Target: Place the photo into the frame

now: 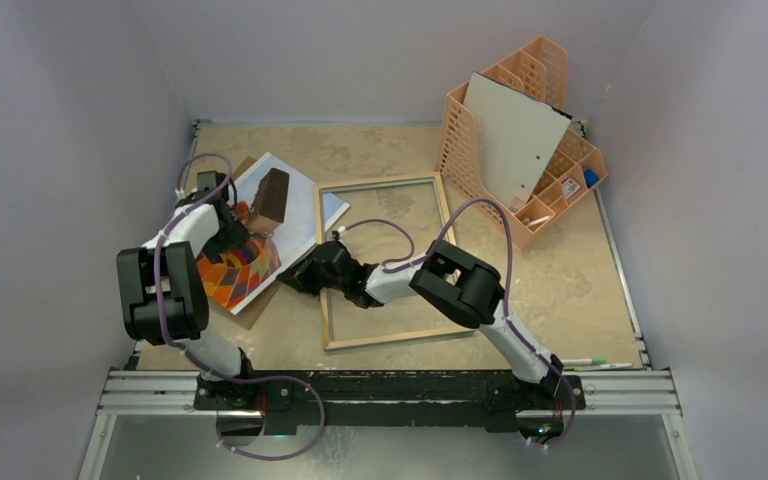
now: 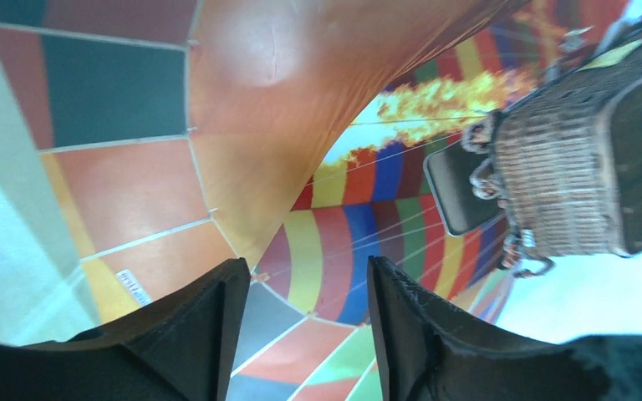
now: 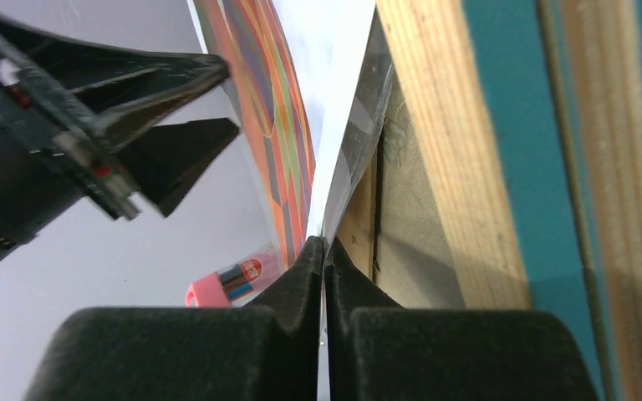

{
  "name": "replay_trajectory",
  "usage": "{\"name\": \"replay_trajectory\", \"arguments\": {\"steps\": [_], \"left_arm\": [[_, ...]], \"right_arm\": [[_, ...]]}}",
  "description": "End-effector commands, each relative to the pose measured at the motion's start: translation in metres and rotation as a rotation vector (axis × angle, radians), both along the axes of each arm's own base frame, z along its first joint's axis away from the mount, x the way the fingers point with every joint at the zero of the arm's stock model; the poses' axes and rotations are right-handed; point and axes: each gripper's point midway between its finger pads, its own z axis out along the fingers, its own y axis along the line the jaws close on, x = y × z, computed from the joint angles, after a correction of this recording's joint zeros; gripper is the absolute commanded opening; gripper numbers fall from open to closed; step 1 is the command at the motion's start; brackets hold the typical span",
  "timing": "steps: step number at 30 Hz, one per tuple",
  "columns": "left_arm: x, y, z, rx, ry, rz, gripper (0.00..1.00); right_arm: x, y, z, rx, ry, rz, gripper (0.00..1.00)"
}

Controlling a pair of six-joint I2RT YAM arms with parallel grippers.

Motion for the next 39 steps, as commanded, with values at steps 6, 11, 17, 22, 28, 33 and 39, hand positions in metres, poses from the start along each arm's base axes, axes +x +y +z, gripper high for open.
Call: {"name": "replay_trajectory", "arguments": {"steps": [6, 11, 17, 22, 28, 33, 39], "left_arm": [[0.032, 0.02, 0.134, 0.102, -0.25, 0.034, 0.72], [0.038, 0.013, 0.169, 0.083, -0.318, -0.014, 0.76], [0.043, 0.008, 0.204, 0.072, -0.376, -0.051, 0.77], [0.046, 0.005, 0.216, 0.067, -0.399, -0.071, 0.77], [0.049, -0.001, 0.215, 0.035, -0.403, -0.099, 0.77], [0.051, -0.002, 0.226, 0.035, -0.424, -0.106, 0.77], [0.054, -0.006, 0.226, 0.019, -0.431, -0.121, 0.77]], "right_arm": [[-0.006, -0.006, 0.035, -0.003, 0.012, 0.062, 0.0], [-0.012, -0.004, 0.062, 0.049, -0.016, 0.12, 0.0], [-0.01, 0.006, 0.076, 0.058, -0.056, 0.2, 0.0], [-0.013, 0.007, 0.081, 0.061, -0.073, 0.238, 0.0], [0.003, -0.001, 0.107, 0.044, -0.147, 0.232, 0.0], [0.01, 0.009, 0.125, 0.082, -0.188, 0.257, 0.0], [0.01, 0.023, 0.105, 0.033, -0.198, 0.337, 0.0]]}}
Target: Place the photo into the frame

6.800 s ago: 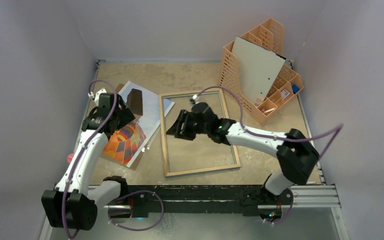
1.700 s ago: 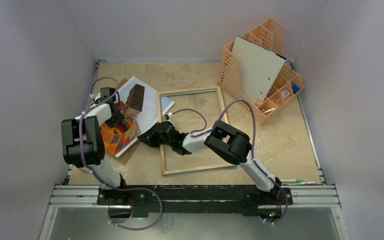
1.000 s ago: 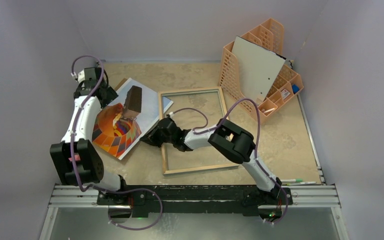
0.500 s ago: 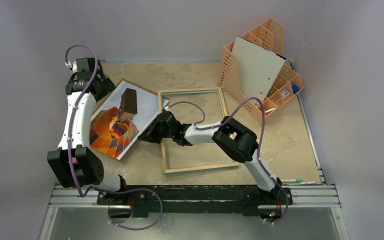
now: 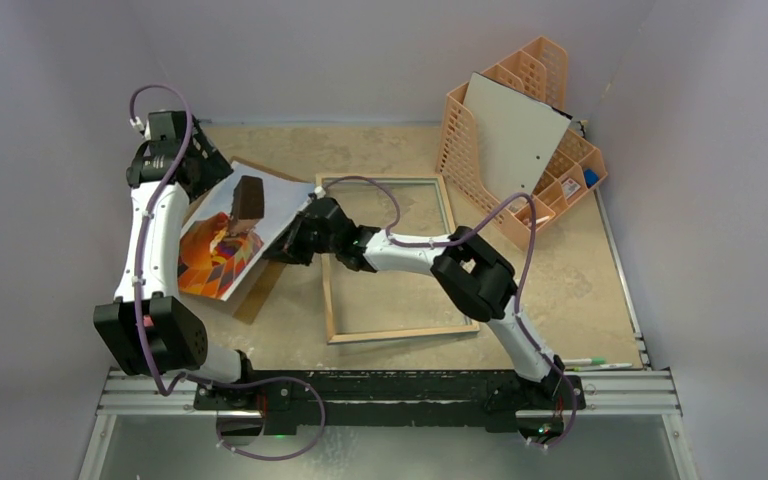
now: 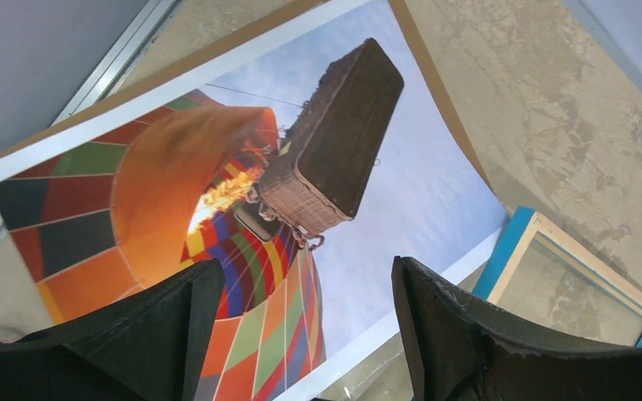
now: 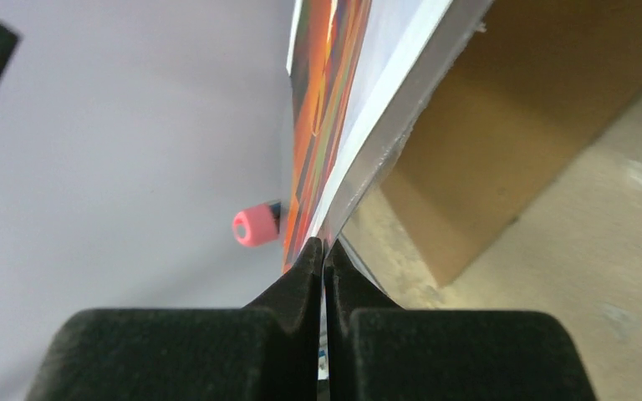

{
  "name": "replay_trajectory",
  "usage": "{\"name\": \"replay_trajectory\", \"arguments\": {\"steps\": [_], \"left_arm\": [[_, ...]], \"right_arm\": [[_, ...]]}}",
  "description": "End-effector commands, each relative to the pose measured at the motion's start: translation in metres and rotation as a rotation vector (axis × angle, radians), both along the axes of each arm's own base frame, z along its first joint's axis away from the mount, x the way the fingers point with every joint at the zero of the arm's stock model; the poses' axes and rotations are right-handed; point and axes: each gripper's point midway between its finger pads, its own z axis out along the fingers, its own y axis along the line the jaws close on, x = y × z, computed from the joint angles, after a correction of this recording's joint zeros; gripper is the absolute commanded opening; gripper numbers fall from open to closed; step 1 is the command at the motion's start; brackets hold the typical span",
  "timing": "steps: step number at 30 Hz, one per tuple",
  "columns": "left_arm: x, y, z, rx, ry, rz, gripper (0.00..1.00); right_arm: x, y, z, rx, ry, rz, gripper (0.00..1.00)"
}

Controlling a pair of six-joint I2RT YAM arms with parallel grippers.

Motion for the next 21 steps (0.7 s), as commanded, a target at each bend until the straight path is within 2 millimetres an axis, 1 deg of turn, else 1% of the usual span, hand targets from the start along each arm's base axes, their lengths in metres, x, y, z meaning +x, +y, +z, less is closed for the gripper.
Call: {"name": "replay_trajectory", "arguments": {"steps": [1, 6, 9, 12, 16, 20, 21], "left_arm": [[0.004, 0.0, 0.019, 0.006, -0.048, -0.029, 0.77], [0.003, -0.002, 0.012, 0.001, -0.032, -0.042, 0.77], [0.003, -0.003, 0.009, -0.004, -0.027, -0.048, 0.77], [0.003, -0.005, 0.006, -0.012, -0.022, -0.055, 0.77], [0.002, -0.007, -0.001, -0.022, -0.013, -0.065, 0.77], [0.0, -0.011, -0.015, -0.042, 0.008, -0.076, 0.77], [-0.001, -0.012, -0.019, -0.045, 0.015, -0.081, 0.77]], "right_arm": [[0.004, 0.011, 0.022, 0.034, -0.099, 0.081, 0.0], [0.015, -0.002, -0.004, -0.04, -0.112, 0.068, 0.0], [0.028, -0.009, -0.012, -0.07, -0.14, 0.069, 0.0], [0.035, -0.016, -0.014, -0.098, -0.154, 0.059, 0.0], [0.038, -0.027, -0.01, -0.126, -0.178, 0.042, 0.0], [0.036, -0.037, -0.009, -0.127, -0.181, 0.037, 0.0], [0.037, -0.041, -0.004, -0.123, -0.186, 0.032, 0.0]]}}
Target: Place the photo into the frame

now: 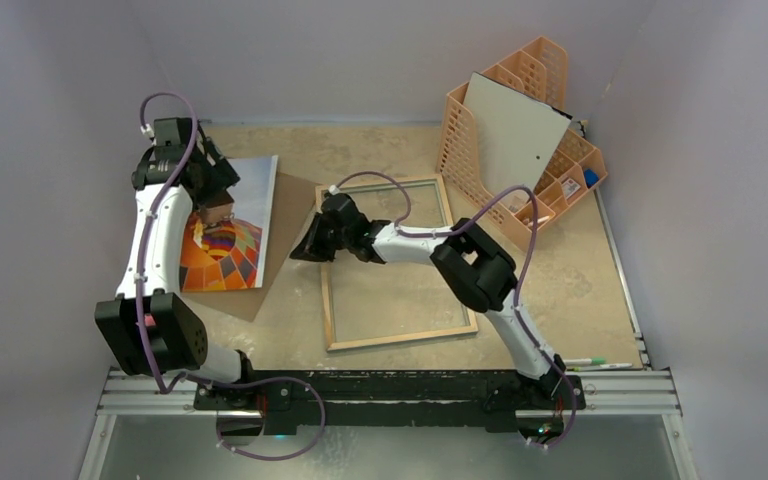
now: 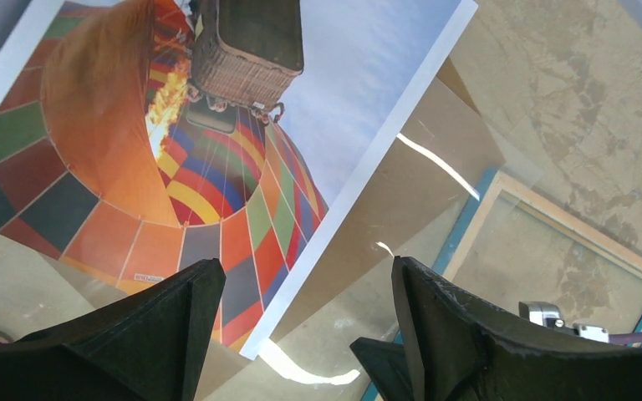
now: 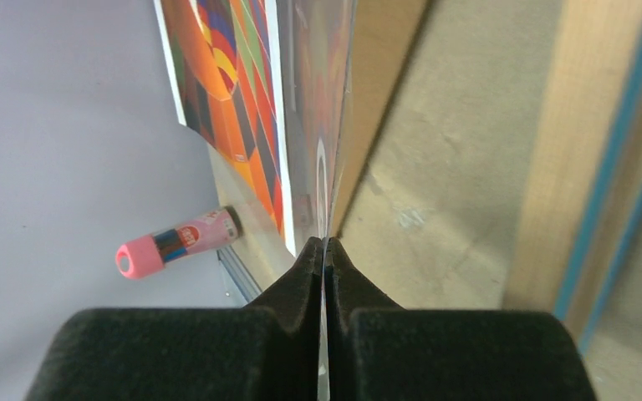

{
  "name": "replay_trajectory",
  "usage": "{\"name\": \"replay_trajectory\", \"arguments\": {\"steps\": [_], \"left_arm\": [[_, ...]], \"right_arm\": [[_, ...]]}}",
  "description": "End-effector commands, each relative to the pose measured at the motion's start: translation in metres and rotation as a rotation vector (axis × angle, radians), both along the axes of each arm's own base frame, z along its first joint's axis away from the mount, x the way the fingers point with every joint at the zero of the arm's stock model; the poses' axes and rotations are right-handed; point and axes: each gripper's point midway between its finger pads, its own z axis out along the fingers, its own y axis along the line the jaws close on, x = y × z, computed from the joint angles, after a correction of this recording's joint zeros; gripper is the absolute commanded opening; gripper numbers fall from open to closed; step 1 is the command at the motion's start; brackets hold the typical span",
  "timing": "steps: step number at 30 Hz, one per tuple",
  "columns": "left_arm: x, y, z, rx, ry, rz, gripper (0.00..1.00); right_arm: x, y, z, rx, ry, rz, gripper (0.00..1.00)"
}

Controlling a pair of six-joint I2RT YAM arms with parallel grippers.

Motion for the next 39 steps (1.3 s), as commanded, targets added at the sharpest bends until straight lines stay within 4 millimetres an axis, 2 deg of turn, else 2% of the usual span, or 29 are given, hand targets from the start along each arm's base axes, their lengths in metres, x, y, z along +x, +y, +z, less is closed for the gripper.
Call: {"name": "replay_trajectory", "arguments": {"steps": [1, 11, 17, 21, 27, 30, 32, 35, 39], "left_arm": [[0.0, -0.002, -0.009, -0.011, -0.003, -0.029, 0.77], [-0.003, -0.018, -0.043, -0.07, 0.042, -0.109, 0.77], [0.004, -0.034, -0.049, -0.14, 0.021, -0.174, 0.77], [0.005, -0.048, -0.061, -0.205, 0.024, -0.213, 0.76], [-0.002, -0.074, -0.083, -0.281, 0.047, -0.277, 0.76], [-0.014, -0.09, -0.105, -0.327, 0.078, -0.302, 0.76], [-0.026, -0.097, -0.125, -0.325, 0.124, -0.305, 0.76], [-0.046, -0.088, -0.158, -0.239, 0.237, -0.257, 0.75], [-0.058, -0.1, -0.178, -0.269, 0.266, -0.28, 0.73]], "right_arm": [[0.002, -0.012, 0.046, 0.041, -0.086, -0.001, 0.0], [0.005, -0.071, 0.082, 0.01, -0.157, 0.001, 0.0], [-0.002, -0.116, 0.085, -0.064, -0.192, 0.049, 0.0], [-0.004, -0.152, 0.088, -0.132, -0.252, 0.098, 0.0], [-0.017, -0.204, 0.077, -0.221, -0.279, 0.18, 0.0], [-0.02, -0.22, 0.068, -0.235, -0.28, 0.194, 0.0], [-0.019, -0.227, 0.057, -0.254, -0.279, 0.188, 0.0], [-0.016, -0.232, 0.044, -0.242, -0.286, 0.146, 0.0], [-0.01, -0.231, 0.038, -0.152, -0.306, 0.074, 0.0]]}}
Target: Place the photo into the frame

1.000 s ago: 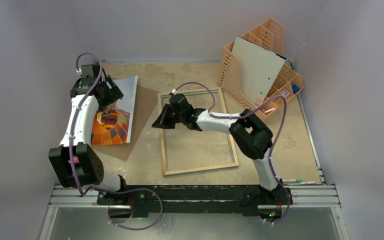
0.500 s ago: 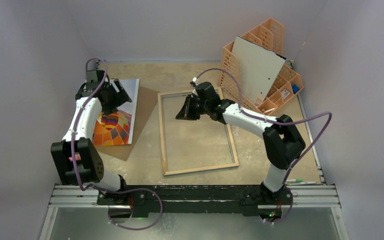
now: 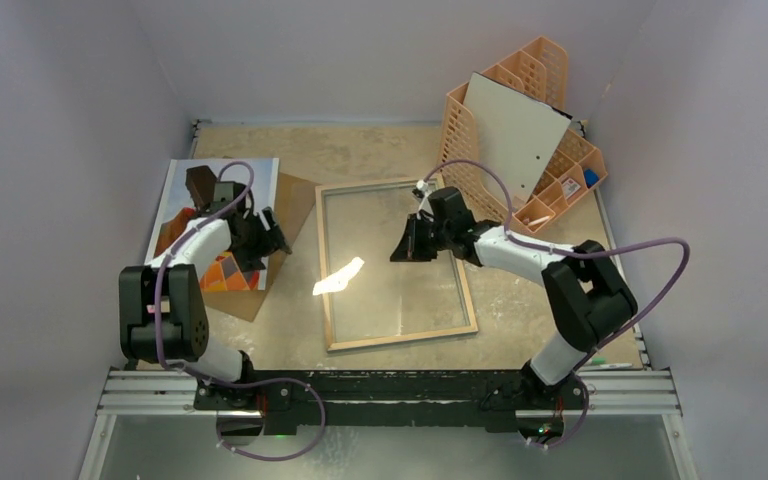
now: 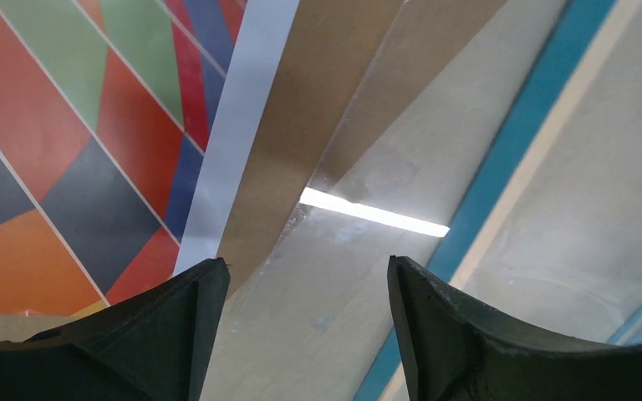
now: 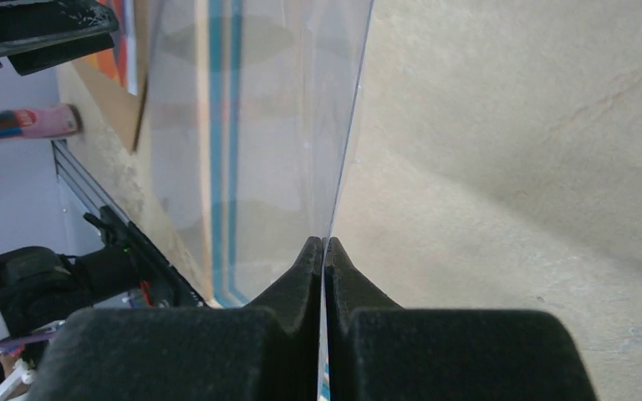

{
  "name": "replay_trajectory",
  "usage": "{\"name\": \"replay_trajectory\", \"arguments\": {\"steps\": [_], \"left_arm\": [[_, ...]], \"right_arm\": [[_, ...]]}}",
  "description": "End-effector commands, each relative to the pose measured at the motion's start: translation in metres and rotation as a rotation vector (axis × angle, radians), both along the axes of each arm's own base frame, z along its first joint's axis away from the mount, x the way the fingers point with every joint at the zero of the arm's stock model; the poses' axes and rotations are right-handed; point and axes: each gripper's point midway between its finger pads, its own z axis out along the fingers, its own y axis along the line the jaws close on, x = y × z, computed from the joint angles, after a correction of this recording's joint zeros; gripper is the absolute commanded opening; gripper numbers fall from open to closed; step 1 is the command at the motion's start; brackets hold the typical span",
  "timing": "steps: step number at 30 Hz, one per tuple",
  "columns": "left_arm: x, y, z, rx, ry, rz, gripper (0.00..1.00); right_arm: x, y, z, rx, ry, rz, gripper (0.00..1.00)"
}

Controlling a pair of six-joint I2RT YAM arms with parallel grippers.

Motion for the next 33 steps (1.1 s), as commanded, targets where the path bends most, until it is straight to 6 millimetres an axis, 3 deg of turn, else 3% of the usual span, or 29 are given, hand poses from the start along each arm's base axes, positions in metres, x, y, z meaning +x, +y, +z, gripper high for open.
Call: {"name": "replay_trajectory", "arguments": {"steps": [1, 5, 9, 13, 19, 31, 33], "left_arm": [[-0.004, -0.003, -0.019, 0.039, 0.005, -0.002, 0.73], [-0.026, -0.003, -0.042, 0.099, 0.104, -0.035, 0.73], [-0.032, -0.013, -0.051, 0.048, 0.12, -0.047, 0.73], [-0.038, -0.014, -0.059, 0.045, 0.153, -0.057, 0.73], [-0.042, -0.016, -0.063, 0.031, 0.163, -0.065, 0.73], [-0.041, -0.023, -0.059, -0.006, 0.143, -0.095, 0.73], [-0.04, -0.024, -0.058, -0.009, 0.138, -0.095, 0.73]], "right_arm": [[0.009, 0.006, 0.012, 0.134, -0.089, -0.026, 0.0], [0.01, 0.009, 0.014, 0.239, -0.096, -0.076, 0.04], [0.007, 0.014, 0.014, 0.332, -0.096, -0.084, 0.1], [0.003, 0.021, 0.007, 0.413, -0.06, -0.079, 0.22], [0.013, 0.028, 0.013, 0.478, -0.081, -0.1, 0.42], [0.007, 0.05, 0.017, 0.537, -0.056, -0.044, 0.39], [0.005, 0.057, 0.016, 0.531, -0.048, -0.037, 0.34]]}}
